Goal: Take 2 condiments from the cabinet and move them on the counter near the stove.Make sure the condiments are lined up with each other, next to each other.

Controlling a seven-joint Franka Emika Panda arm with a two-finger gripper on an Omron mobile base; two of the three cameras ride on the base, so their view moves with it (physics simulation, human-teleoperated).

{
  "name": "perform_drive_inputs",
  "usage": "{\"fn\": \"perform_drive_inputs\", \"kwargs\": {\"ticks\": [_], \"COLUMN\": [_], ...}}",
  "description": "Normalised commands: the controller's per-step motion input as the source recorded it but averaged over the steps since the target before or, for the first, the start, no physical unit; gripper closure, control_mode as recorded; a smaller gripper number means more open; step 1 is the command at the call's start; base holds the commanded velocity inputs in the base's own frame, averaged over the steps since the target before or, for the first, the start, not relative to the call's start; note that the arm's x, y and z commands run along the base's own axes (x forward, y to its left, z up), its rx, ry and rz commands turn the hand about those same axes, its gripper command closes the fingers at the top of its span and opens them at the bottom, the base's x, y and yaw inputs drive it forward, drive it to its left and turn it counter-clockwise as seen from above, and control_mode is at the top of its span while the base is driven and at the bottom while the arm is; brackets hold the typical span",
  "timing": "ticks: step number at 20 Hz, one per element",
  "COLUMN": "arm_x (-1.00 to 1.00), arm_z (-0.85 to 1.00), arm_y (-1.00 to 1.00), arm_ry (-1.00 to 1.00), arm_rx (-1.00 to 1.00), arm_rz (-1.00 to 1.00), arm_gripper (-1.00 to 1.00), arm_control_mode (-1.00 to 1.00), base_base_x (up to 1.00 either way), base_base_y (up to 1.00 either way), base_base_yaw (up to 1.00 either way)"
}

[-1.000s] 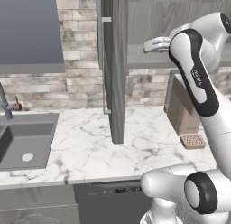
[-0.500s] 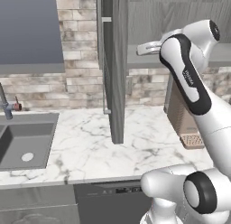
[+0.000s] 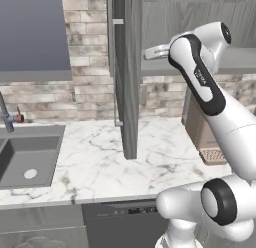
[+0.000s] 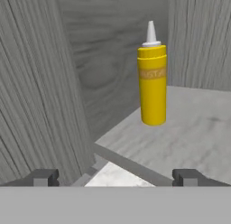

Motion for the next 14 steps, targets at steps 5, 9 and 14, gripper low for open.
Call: {"fn": "perform_drive_inputs", "kwargs": {"ticks": [5, 9, 14], "arm_x": [0.30, 0.22, 0.26], "arm_z": [0.00, 0.00, 0.00], "arm_y": [0.06, 0.08, 0.07], "arm_ry": [0.00, 0.00, 0.00], "arm_rx": [0.00, 0.00, 0.00], "arm_rz": [0.05, 0.05, 0.03], "arm_gripper": [-1.00, -1.00, -1.00], "arm_control_mode": [-1.00, -1.00, -1.00], "base_base_x": [0.00, 0.00, 0.00], "base_base_y": [0.00, 0.00, 0.00], "base_base_yaw": [0.00, 0.00, 0.00]}}
